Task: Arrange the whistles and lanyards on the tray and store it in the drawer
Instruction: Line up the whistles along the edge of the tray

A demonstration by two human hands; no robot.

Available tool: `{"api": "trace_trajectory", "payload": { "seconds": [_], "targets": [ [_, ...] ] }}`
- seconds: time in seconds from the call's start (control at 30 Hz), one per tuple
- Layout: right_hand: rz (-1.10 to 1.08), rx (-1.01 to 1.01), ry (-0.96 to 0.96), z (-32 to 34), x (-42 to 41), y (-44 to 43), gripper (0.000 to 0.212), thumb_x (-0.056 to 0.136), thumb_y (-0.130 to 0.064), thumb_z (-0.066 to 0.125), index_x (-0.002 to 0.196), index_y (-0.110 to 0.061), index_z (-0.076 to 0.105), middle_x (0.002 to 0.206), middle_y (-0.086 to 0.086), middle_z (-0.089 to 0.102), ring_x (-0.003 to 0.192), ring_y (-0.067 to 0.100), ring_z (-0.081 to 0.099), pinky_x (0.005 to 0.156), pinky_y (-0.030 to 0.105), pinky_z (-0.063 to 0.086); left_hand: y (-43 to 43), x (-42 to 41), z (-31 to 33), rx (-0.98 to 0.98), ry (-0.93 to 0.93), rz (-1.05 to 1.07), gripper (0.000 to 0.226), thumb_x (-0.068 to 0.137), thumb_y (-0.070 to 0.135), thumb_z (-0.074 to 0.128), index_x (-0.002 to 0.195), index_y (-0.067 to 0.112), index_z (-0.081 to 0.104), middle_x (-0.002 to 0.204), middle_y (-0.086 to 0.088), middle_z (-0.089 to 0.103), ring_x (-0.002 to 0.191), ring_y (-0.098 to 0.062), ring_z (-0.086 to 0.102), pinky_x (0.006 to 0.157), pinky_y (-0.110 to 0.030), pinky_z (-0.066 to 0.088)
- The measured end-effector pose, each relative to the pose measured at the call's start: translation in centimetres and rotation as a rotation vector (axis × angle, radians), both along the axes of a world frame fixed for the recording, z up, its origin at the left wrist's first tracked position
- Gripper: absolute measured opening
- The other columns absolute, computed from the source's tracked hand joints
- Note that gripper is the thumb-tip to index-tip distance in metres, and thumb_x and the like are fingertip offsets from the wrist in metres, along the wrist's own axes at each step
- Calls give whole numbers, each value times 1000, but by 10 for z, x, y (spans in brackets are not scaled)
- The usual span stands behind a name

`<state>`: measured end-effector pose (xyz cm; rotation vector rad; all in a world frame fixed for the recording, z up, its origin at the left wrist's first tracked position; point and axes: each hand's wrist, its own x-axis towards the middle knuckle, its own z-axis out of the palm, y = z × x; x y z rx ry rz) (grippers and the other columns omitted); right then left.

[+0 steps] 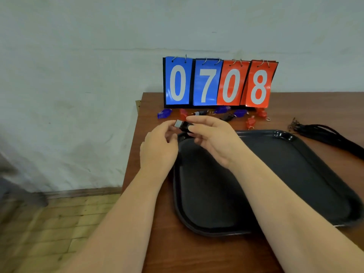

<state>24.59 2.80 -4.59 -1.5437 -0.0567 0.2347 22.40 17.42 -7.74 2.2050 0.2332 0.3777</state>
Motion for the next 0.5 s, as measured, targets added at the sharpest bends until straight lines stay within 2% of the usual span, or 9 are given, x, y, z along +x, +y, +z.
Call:
{"api": "trace_trajectory", "payload": {
  "seconds": [0.13,0.23,0.33,0.43,0.5],
  "targets": [
    [6,105,54,2,-1,-6,25,93,-8,61,114,-17,72,111,2,72,104,17,68,84,30,55,-4,3,-2,-51,-21,-145,41,101,27,50,136,46,47,128,11,59,119,-11,55,102,-35,46],
    [1,89,81,-1,-1,-5,22,95,-11,61,114,-16,72,107,2,74,101,17,70,80,27,55,-2,0,2,-209,-17,-177,45,100,21,49,141,42,45,137,13,53,125,-7,50,106,-34,43],
    [-12,28,62,-3,1,-4,19,95,-16,62,111,-18,73,105,0,74,100,17,70,83,28,57,-1,-2,6,-269,-46,-213,34,103,24,42,134,33,54,129,12,57,121,-4,51,103,-27,44],
    [-35,-139,-44,-2,2,-7,20,95,-22,63,113,-22,71,102,-5,73,98,13,69,88,31,57,0,-3,6,-241,-40,-223,33,105,31,39,135,31,53,129,12,57,119,-3,50,89,-13,40],
    [-16,-232,-110,-2,0,-11,23,93,-24,65,116,-24,70,100,-9,73,95,8,69,87,28,56,1,-2,5,-205,-27,-227,35,105,33,39,138,31,52,134,11,56,122,-4,49,92,-14,39]
  ]
}}
